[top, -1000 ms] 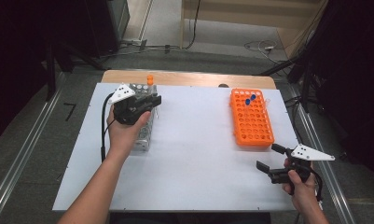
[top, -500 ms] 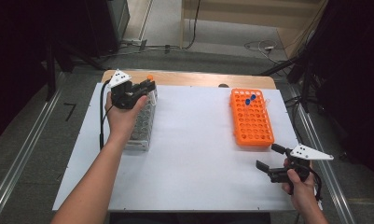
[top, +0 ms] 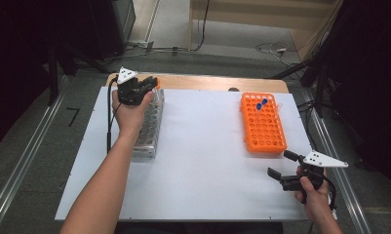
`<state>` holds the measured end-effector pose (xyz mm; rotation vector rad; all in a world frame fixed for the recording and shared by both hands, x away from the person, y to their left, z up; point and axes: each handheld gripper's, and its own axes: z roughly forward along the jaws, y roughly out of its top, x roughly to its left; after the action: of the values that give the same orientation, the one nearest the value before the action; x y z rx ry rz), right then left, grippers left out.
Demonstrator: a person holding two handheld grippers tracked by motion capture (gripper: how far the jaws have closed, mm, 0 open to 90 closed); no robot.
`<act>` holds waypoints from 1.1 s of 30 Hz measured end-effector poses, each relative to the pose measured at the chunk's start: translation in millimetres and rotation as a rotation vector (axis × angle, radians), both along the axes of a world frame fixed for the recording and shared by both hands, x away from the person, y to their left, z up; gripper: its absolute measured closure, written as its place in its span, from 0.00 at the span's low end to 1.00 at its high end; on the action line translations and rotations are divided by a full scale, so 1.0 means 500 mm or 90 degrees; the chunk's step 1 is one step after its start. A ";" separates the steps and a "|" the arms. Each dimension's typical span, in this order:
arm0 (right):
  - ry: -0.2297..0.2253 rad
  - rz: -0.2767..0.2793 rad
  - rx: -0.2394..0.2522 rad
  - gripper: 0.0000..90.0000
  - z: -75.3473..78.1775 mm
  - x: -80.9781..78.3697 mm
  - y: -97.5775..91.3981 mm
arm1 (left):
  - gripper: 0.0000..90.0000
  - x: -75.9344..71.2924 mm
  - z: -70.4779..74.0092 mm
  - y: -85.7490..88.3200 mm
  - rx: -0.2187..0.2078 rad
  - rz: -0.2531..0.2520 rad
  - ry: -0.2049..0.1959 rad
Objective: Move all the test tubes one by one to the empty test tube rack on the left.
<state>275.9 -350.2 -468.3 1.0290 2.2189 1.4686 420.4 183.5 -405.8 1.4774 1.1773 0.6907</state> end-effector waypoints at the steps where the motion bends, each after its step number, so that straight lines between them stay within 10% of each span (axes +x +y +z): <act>1: 0.000 -0.001 0.000 0.00 0.000 0.000 0.000 | 0.85 0.003 -0.004 0.001 0.000 0.006 0.002; 33: 0.001 -0.002 0.002 0.00 -0.002 0.001 -0.002 | 0.79 0.014 -0.039 -0.031 0.065 0.034 0.045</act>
<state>276.3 -351.1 -469.2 1.0341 2.2159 1.4708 427.5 167.9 -425.2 1.5713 1.2546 0.7498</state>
